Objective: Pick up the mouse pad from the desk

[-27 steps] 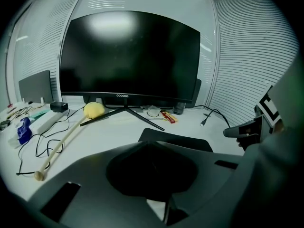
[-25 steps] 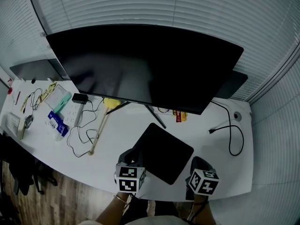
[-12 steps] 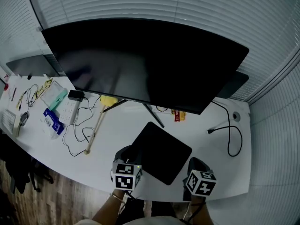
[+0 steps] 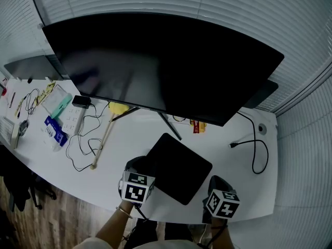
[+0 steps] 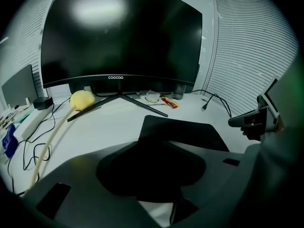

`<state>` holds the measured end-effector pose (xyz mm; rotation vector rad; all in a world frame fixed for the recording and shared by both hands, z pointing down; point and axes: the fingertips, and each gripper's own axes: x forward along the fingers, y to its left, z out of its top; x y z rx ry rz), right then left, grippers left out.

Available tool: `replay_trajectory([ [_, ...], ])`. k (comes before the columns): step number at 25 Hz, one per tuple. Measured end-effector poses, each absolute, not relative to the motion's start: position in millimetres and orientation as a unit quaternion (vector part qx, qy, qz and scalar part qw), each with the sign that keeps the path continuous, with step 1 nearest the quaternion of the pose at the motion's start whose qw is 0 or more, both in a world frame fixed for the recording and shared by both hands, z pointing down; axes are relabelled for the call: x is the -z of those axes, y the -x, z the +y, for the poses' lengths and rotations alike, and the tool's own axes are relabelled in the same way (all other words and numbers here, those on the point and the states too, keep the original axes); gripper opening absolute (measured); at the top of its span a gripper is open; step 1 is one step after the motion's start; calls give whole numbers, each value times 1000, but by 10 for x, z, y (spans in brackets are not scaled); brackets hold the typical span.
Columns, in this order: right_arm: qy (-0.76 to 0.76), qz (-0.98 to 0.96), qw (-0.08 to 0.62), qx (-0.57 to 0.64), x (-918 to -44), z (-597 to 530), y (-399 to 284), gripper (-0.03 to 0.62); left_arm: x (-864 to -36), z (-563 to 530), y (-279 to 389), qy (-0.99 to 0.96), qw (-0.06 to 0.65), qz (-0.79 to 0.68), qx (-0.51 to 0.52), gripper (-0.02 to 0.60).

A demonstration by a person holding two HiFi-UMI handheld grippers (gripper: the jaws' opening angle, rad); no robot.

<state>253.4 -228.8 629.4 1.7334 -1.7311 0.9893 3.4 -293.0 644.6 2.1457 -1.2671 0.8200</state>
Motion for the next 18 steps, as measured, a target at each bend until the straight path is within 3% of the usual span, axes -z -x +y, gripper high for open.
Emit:
replay_trajectory([
  [18,-633,-622,256,-382,-6548,-2222,-2556,34,-6712,-3151,-47,-792,260,-436,-340,175],
])
